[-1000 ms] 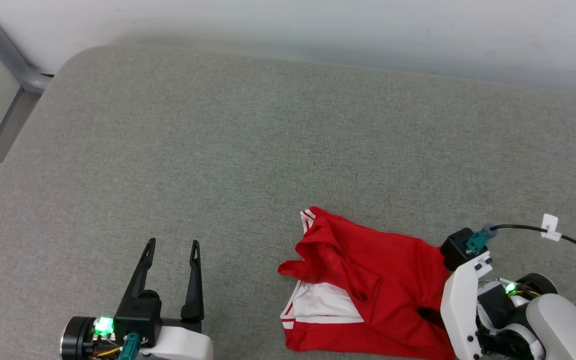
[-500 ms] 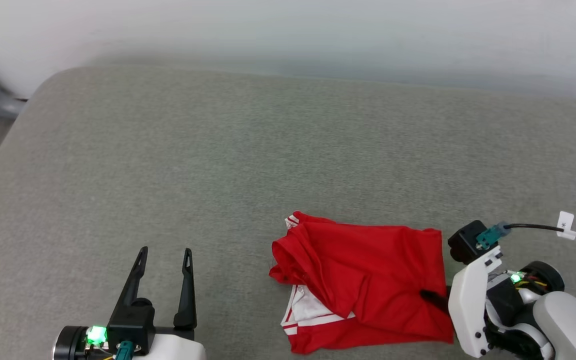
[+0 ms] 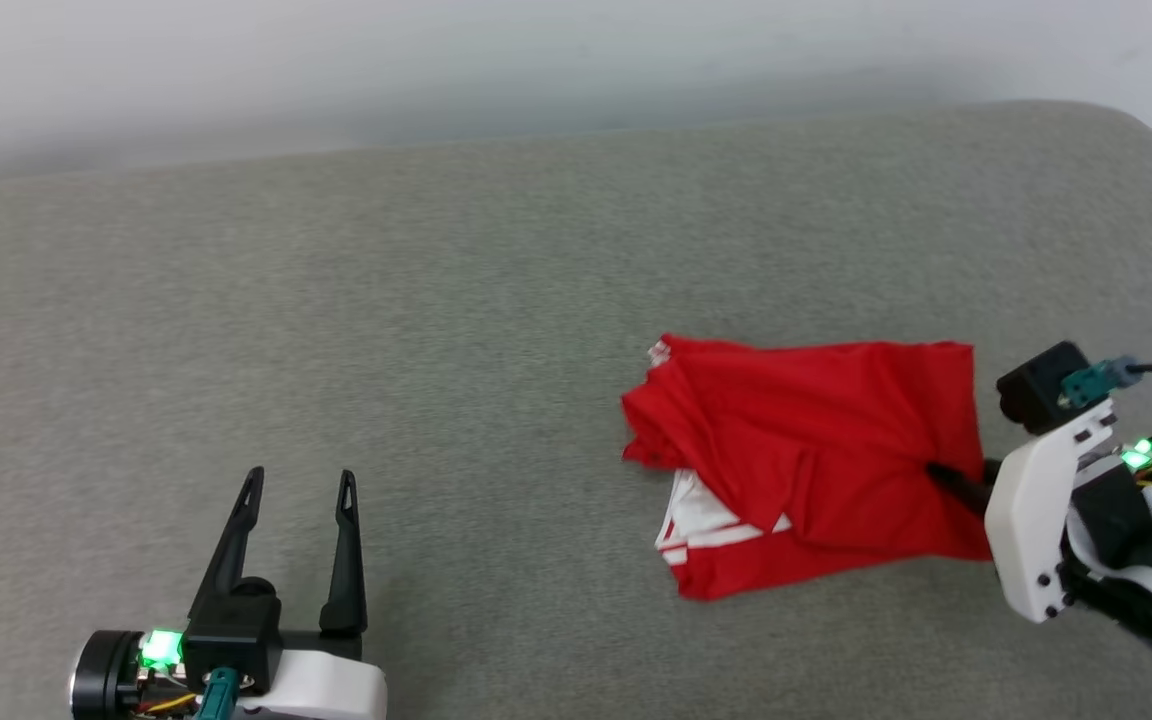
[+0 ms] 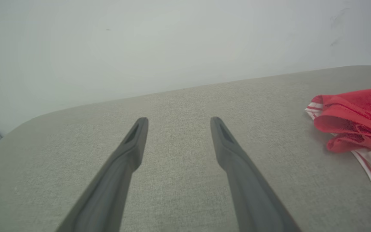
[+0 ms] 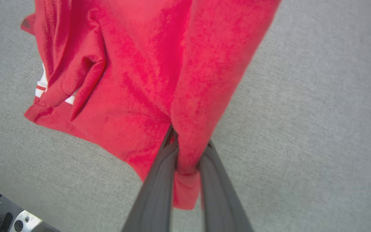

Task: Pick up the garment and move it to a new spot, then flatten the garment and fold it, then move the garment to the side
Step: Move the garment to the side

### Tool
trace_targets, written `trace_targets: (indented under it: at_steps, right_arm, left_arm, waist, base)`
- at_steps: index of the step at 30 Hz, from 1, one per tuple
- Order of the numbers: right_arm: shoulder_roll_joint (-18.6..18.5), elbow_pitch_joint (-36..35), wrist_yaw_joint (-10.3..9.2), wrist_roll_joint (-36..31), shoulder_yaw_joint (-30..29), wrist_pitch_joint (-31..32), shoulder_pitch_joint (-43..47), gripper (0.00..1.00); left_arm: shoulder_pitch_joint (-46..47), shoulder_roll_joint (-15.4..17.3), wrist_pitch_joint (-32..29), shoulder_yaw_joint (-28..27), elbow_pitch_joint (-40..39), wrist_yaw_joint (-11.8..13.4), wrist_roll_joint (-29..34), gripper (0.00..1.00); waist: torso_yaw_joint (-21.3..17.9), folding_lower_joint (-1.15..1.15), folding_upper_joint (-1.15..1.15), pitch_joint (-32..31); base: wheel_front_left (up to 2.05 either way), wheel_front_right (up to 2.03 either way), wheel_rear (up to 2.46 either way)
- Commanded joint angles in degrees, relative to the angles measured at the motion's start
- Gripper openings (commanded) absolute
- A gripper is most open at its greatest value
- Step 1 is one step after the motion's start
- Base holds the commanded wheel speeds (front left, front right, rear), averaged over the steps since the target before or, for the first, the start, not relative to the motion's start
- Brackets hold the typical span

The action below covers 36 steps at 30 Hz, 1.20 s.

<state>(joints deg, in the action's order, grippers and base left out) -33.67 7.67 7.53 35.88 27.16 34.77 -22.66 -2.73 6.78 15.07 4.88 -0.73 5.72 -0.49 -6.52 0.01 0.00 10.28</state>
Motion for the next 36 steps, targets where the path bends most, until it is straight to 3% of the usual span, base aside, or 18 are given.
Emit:
trace_targets:
  at_steps: [1, 11, 27, 36]
  right_arm:
    - [-0.5, 0.0, -0.09, -0.3, -0.8, -0.4, -1.4, 0.00]
    - [-3.6, 1.7, -0.10, -3.4, -7.4, -2.0, -5.1, 0.00]
    - [-10.1, 12.1, -0.10, -14.8, -22.7, 1.1, -13.5, 0.00]
    - [-9.9, 15.4, -0.10, -20.1, -33.1, 2.7, -15.8, 0.00]
  left_arm:
    - [0.9, 0.5, 0.1, -0.3, -0.4, 0.2, 0.3, 1.00]
    - [4.2, 2.8, 0.1, -1.1, -2.5, -0.1, 0.9, 1.00]
    - [12.4, 6.2, 0.1, -1.2, -8.6, -0.1, 1.5, 1.00]
    - [13.5, 6.4, 0.1, -0.2, -11.9, 1.0, 1.7, 1.00]
  waist:
    - [-3.6, -0.01, 0.00, 2.1]
    - [-7.1, -0.01, 0.00, 7.6]
    - [-2.0, -0.01, 0.00, 21.3]
    - [-0.4, -0.01, 0.00, 24.3]
  base:
    - [0.00, 0.00, 0.00]
    - [0.00, 0.00, 0.00]
    - [0.00, 0.00, 0.00]
    - [0.00, 0.00, 0.00]
